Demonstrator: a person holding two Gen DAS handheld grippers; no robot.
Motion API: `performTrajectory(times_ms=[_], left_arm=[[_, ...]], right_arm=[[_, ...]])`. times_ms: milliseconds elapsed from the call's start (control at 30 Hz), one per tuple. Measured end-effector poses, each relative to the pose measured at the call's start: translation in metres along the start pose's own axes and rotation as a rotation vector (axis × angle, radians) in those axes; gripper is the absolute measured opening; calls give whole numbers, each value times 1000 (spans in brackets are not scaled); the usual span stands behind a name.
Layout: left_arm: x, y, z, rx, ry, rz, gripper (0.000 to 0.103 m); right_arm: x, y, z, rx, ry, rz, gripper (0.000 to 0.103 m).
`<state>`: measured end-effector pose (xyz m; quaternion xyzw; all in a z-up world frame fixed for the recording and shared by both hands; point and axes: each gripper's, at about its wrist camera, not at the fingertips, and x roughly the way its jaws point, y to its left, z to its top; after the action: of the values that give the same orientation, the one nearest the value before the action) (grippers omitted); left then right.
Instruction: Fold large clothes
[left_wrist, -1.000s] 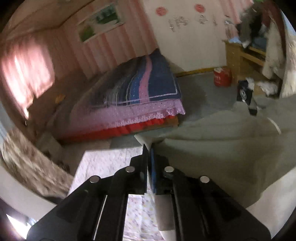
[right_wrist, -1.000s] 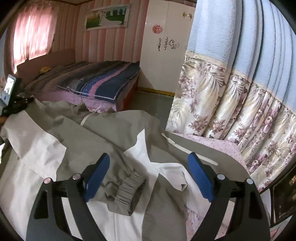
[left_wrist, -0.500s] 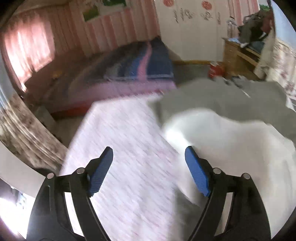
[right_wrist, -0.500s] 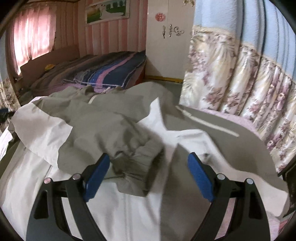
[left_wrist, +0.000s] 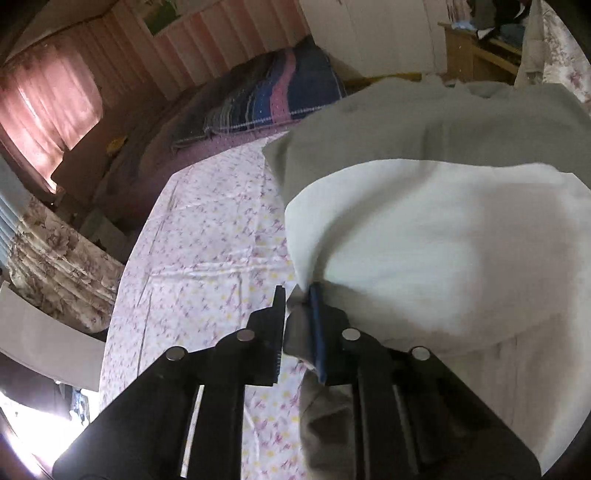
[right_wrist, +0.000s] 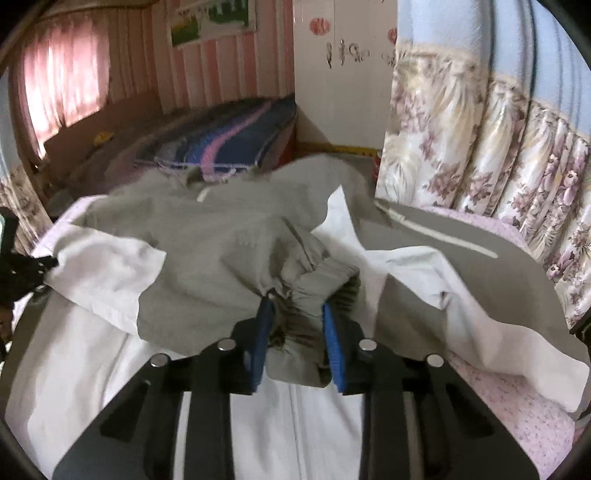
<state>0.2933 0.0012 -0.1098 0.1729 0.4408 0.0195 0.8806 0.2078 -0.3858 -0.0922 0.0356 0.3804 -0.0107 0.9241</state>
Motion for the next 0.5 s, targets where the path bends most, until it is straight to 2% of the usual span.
performTrajectory(times_ms=[67, 100, 167, 233, 267, 333, 400, 467, 500], left_arm=[[-8, 3, -5, 2, -14, -2, 12], [-14, 5, -7, 2, -25, 6, 11], [-15, 11, -9, 8, -27, 47, 5], [-10, 19, -13, -10, 7, 33, 4], [-7, 22, -15, -20, 15, 10, 4], [-16, 28, -21, -36, -4, -17, 7], [-26, 31, -25, -42, -27, -40, 7], [-42, 33, -31, -58, -64, -61, 24], [-53, 33, -34, -66, -87, -63, 44]], right_arm=[[-3, 1, -6, -26, 9, -21, 26], [-1, 2, -9, -59, 7, -74, 23], [10, -4, -12, -74, 27, -123, 23], [23, -14, -14, -34, 65, -106, 23], [22, -15, -14, -25, 53, -100, 23], [11, -17, -13, -7, 14, -92, 28], [-2, -21, -15, 22, -18, -84, 46], [-17, -28, -20, 31, -37, -87, 52], [-23, -31, -24, 28, -41, -95, 55]])
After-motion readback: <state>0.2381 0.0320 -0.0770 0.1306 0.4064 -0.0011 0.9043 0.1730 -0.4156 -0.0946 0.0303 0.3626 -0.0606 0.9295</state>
